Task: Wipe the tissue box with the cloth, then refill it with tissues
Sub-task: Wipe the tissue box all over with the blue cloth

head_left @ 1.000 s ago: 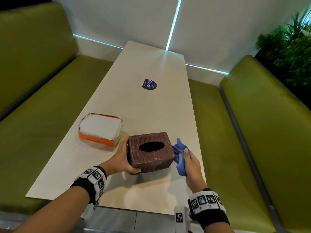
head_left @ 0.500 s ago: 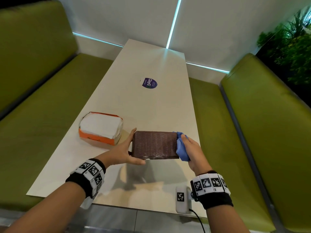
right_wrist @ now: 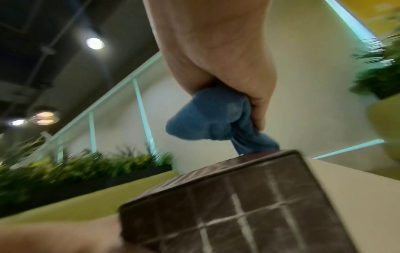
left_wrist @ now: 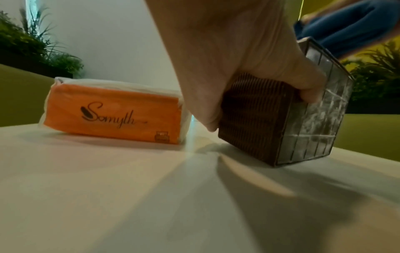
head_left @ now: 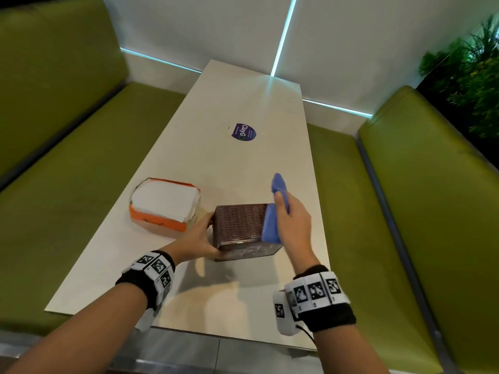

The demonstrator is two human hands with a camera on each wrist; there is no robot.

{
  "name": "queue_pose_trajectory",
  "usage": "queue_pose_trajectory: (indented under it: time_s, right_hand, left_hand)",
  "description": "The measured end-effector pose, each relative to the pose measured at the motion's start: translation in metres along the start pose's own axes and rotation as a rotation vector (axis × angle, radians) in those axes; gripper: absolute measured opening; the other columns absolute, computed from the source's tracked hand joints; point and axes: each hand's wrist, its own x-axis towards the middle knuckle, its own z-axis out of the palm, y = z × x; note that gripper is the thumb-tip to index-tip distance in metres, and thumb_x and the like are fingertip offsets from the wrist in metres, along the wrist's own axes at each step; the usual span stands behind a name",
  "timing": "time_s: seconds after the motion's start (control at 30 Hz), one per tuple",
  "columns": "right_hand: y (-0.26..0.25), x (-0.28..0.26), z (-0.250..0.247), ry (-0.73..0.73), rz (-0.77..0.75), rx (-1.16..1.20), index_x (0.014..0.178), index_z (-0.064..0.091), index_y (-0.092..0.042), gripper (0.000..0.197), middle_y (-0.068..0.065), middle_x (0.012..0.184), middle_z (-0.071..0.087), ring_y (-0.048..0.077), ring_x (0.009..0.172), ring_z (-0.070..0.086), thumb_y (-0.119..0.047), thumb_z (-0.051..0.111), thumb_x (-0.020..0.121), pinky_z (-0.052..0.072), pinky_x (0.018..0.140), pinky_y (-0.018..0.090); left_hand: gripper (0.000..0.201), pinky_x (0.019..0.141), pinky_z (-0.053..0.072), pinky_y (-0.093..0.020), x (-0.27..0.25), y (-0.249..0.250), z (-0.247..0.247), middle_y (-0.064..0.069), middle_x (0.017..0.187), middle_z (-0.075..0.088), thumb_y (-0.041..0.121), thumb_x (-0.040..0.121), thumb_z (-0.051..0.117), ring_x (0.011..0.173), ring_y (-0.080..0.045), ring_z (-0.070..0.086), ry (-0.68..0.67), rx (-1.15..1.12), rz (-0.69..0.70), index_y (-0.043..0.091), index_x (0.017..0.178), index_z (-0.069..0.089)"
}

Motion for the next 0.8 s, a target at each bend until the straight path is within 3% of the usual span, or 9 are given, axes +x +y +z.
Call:
queue_pose_trajectory:
  time_s: [0.07, 0.13, 0.23, 0.37, 0.47, 0.53, 0.67, 0.73, 0.8]
  right_hand:
    - [-0.01, -0.007, 0.028, -0.114, -0.178, -0.197, 0.125, 0.061, -0.029, 0.037, 0.001, 0.13, 0.057, 0.018, 0.123, 0.049, -0.04, 0.036, 0.099, 0.04, 0.099, 0.031]
    - [-0.014, -0.025, 0.064, -0.29, -0.303, -0.511, 0.133, 0.055, -0.03, 0.048, 0.006, 0.15, 0.04, 0.028, 0.142, 0.028, -0.046, 0.027, 0.097, 0.025, 0.116, 0.043]
    - [-0.01, -0.043, 0.088, -0.363, -0.406, -0.736, 0.142, 0.043, -0.031, 0.048, 0.002, 0.161, 0.021, 0.027, 0.15, 0.006, -0.044, 0.028, 0.099, 0.003, 0.12, 0.048]
    - [0.016, -0.011, 0.051, -0.431, -0.385, -0.818, 0.147, 0.034, -0.028, 0.049, 0.005, 0.161, 0.015, 0.027, 0.15, 0.006, -0.04, 0.038, 0.1, 0.009, 0.121, 0.047]
    - [0.038, 0.009, 0.024, -0.257, -0.236, -0.579, 0.145, 0.041, -0.025, 0.048, 0.004, 0.157, 0.027, 0.025, 0.147, 0.019, -0.041, 0.036, 0.1, 0.02, 0.12, 0.041]
    - [0.043, 0.011, 0.026, -0.237, -0.21, -0.659, 0.145, 0.04, -0.02, 0.046, 0.004, 0.156, 0.029, 0.023, 0.146, 0.02, -0.033, 0.041, 0.101, 0.019, 0.121, 0.038]
    - [0.017, -0.015, 0.08, -0.288, -0.369, -0.909, 0.15, 0.025, -0.019, 0.053, 0.007, 0.161, 0.018, 0.031, 0.149, 0.006, -0.037, 0.034, 0.101, 0.01, 0.119, 0.05]
    - [0.009, -0.029, 0.101, -0.382, -0.443, -0.864, 0.149, 0.03, -0.02, 0.051, 0.007, 0.161, 0.018, 0.028, 0.15, 0.006, -0.039, 0.034, 0.101, 0.009, 0.121, 0.046]
    - [0.012, -0.023, 0.095, -0.446, -0.507, -0.834, 0.147, 0.035, -0.02, 0.049, 0.006, 0.16, 0.021, 0.025, 0.15, 0.007, -0.035, 0.038, 0.101, 0.009, 0.122, 0.042]
  left_hand:
    - [0.109, 0.111, 0.04, -0.035, -0.001, -0.003, 0.002, 0.005, 0.133, 0.053, 0.031, 0.047, 0.093, 0.125, -0.004, 0.051, 0.009, -0.068, 0.013, 0.019, 0.139, 0.037]
    - [0.096, 0.104, 0.046, -0.027, -0.002, -0.005, 0.005, 0.003, 0.128, 0.054, 0.03, 0.048, 0.086, 0.117, 0.004, 0.054, 0.042, -0.112, 0.059, 0.024, 0.132, 0.039]
    - [0.093, 0.099, 0.042, -0.013, -0.006, -0.003, 0.005, 0.012, 0.13, 0.048, 0.037, 0.049, 0.083, 0.118, 0.009, 0.049, 0.099, -0.051, 0.125, 0.04, 0.128, 0.033]
    - [0.11, 0.096, 0.045, -0.012, 0.0, -0.011, 0.005, 0.011, 0.132, 0.054, 0.018, 0.045, 0.096, 0.118, 0.007, 0.054, 0.085, -0.1, 0.111, 0.028, 0.137, 0.037]
    - [0.113, 0.099, 0.042, -0.012, 0.003, -0.013, 0.004, 0.016, 0.13, 0.054, 0.018, 0.047, 0.095, 0.12, 0.012, 0.05, 0.068, -0.085, 0.075, 0.032, 0.14, 0.033]
    - [0.113, 0.095, 0.04, -0.006, 0.005, -0.015, 0.006, 0.021, 0.128, 0.052, 0.017, 0.048, 0.095, 0.117, 0.019, 0.048, 0.067, -0.087, 0.062, 0.036, 0.139, 0.031]
    - [0.107, 0.091, 0.044, -0.006, 0.006, -0.015, 0.007, 0.019, 0.127, 0.053, 0.014, 0.049, 0.096, 0.116, 0.008, 0.054, 0.089, -0.061, 0.072, 0.035, 0.134, 0.034]
    - [0.098, 0.086, 0.042, -0.001, 0.005, -0.017, 0.005, 0.024, 0.124, 0.047, 0.009, 0.053, 0.093, 0.113, 0.0, 0.054, 0.113, -0.03, 0.1, 0.041, 0.126, 0.036]
    - [0.099, 0.089, 0.043, -0.005, 0.002, -0.018, 0.003, 0.022, 0.126, 0.049, 0.015, 0.05, 0.093, 0.115, -0.002, 0.053, 0.116, -0.028, 0.107, 0.037, 0.129, 0.038]
